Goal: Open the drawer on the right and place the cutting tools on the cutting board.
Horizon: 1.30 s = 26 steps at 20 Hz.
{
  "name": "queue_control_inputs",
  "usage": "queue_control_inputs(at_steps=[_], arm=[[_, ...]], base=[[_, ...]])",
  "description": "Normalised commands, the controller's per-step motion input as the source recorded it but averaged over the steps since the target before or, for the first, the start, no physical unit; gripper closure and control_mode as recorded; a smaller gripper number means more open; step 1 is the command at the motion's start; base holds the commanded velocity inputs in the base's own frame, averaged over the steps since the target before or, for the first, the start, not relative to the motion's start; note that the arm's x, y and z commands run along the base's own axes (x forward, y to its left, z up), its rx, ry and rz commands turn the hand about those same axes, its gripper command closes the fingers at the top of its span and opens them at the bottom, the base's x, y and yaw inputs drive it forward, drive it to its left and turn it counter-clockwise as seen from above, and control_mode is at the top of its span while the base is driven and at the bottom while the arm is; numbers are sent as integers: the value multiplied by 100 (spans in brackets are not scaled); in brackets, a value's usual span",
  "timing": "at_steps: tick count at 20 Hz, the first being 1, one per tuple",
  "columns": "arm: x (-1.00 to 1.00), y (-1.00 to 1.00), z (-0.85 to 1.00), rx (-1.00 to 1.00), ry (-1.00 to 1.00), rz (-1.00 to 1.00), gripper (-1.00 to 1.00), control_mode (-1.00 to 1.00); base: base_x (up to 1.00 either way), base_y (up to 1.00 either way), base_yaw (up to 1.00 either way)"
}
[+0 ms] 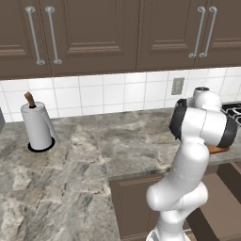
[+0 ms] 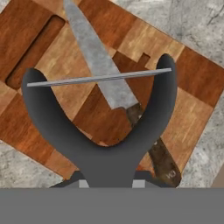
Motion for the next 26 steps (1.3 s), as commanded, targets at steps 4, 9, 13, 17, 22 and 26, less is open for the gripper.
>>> queue_control_inputs(at_steps=[4, 9, 13, 17, 22, 26], arm=[[27, -10, -21, 0, 0, 0, 100, -100], [23, -3, -25, 0, 0, 0, 100, -100], [24, -1, -25, 0, 0, 0, 100, -100], [22, -3, -26, -1, 0, 0, 100, -100], [16, -5, -21, 0, 0, 0, 100, -100], [4, -23, -8, 0, 0, 0, 100, -100]], base=[[0, 0, 0], [0, 0, 0], [0, 0, 0], [0, 0, 0], [0, 0, 0], [0, 0, 0]])
